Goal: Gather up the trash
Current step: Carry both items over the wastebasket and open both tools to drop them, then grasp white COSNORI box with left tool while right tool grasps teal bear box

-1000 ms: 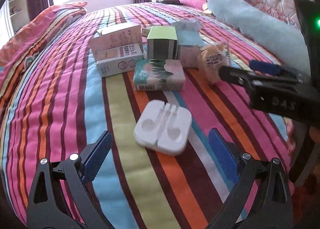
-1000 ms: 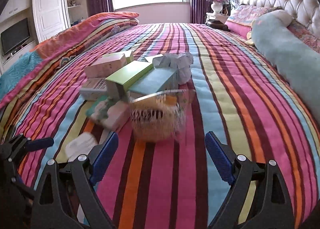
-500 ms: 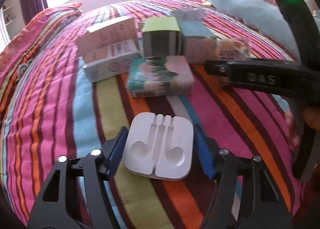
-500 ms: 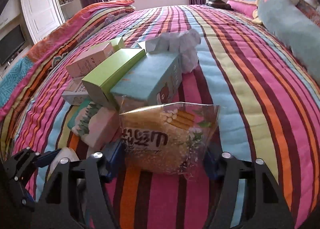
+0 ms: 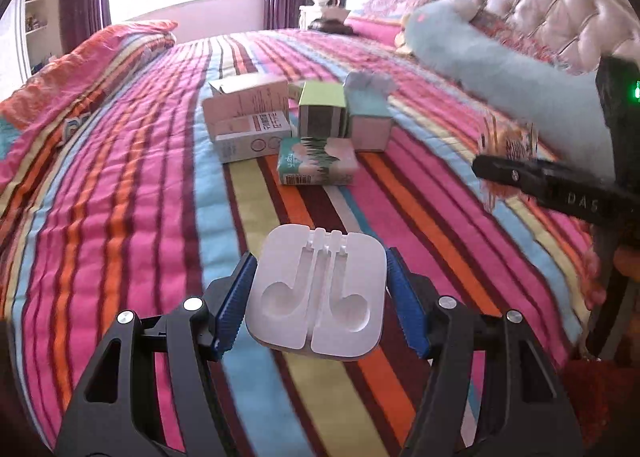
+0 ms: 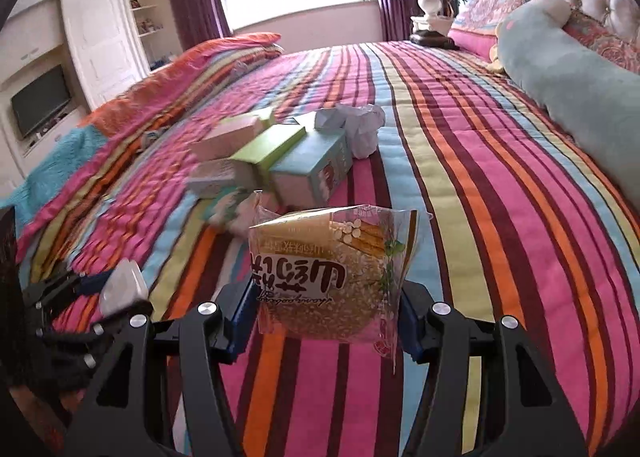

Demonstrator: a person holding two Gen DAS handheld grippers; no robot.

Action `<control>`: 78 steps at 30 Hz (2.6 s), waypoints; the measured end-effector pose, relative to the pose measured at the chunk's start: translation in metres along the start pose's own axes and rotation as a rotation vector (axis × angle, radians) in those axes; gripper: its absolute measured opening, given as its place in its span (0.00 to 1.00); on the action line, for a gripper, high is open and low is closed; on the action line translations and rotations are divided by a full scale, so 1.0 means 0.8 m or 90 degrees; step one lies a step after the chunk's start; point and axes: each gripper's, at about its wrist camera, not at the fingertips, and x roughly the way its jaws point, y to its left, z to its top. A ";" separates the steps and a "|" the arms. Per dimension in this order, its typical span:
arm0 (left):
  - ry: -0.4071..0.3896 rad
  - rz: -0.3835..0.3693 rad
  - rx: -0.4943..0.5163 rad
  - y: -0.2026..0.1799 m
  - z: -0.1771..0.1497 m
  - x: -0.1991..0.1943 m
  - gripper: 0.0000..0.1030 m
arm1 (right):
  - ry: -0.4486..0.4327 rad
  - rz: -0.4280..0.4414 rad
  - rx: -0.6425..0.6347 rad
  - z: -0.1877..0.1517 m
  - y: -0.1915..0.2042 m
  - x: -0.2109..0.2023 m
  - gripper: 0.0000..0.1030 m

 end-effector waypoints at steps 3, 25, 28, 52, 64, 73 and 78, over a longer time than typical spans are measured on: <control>-0.015 -0.012 0.002 -0.006 -0.029 -0.042 0.62 | -0.010 0.022 -0.024 -0.033 0.013 -0.042 0.54; 0.272 -0.046 -0.037 -0.085 -0.428 -0.053 0.62 | 0.330 0.106 0.035 -0.428 0.101 -0.064 0.54; 0.317 -0.065 -0.023 -0.093 -0.440 -0.034 0.62 | 0.369 0.108 0.033 -0.436 0.108 -0.045 0.54; 0.351 -0.038 -0.015 -0.099 -0.452 -0.022 0.92 | 0.363 0.066 0.015 -0.449 0.105 -0.053 0.79; 0.275 -0.045 -0.024 -0.090 -0.420 -0.056 0.92 | 0.292 0.060 -0.006 -0.418 0.110 -0.083 0.79; 0.072 -0.024 -0.008 -0.030 -0.212 -0.143 0.92 | 0.020 0.031 -0.037 -0.233 0.093 -0.160 0.79; -0.014 0.046 -0.029 0.019 -0.092 -0.105 0.92 | -0.052 -0.024 -0.027 -0.137 0.065 -0.118 0.79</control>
